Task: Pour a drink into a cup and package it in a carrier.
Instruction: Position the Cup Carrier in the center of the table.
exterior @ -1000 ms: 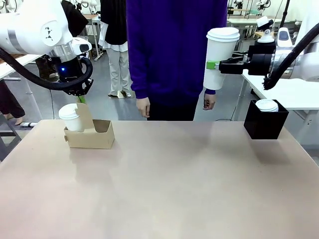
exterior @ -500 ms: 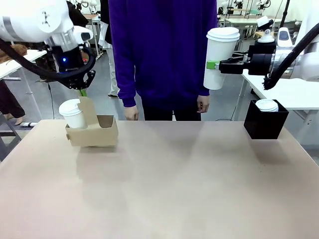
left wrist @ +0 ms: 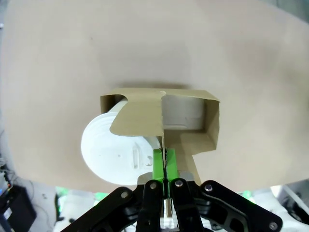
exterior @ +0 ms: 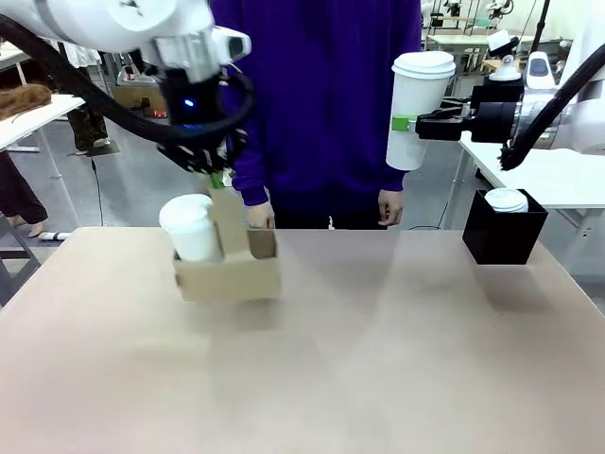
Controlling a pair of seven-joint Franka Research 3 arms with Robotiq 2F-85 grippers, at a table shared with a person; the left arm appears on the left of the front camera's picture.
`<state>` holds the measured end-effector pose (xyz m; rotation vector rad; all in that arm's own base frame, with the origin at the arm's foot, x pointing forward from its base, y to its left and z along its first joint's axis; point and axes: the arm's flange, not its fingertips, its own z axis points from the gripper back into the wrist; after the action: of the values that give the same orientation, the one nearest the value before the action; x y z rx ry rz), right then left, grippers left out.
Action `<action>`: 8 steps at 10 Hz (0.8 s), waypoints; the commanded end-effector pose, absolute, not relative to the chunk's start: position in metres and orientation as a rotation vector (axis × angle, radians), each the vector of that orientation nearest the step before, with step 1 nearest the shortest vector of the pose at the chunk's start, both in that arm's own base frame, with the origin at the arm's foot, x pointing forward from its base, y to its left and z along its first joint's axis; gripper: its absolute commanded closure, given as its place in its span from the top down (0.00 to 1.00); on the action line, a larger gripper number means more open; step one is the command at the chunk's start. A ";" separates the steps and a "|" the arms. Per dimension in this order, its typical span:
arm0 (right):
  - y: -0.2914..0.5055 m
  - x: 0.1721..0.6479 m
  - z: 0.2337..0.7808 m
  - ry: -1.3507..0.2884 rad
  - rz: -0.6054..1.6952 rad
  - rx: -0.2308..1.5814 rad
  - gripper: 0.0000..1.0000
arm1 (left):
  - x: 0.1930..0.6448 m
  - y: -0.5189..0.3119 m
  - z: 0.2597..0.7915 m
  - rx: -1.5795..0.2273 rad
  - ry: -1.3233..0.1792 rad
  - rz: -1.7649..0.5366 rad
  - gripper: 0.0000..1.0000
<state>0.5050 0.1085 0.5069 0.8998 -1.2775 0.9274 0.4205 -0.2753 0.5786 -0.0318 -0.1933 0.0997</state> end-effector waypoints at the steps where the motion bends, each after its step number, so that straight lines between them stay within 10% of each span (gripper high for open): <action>1: 0.110 0.505 0.510 -1.292 0.944 0.900 0.81 | 0.410 -0.307 0.555 -0.025 -0.187 0.143 0.01; 8: 0.110 0.505 0.510 -1.292 0.944 0.900 0.81 | 0.386 -0.391 0.488 0.057 -0.155 0.112 0.01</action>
<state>0.5050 0.1085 0.5068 0.9003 -1.2774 0.9276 0.3842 -0.3875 0.4909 0.0219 -0.1516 0.0859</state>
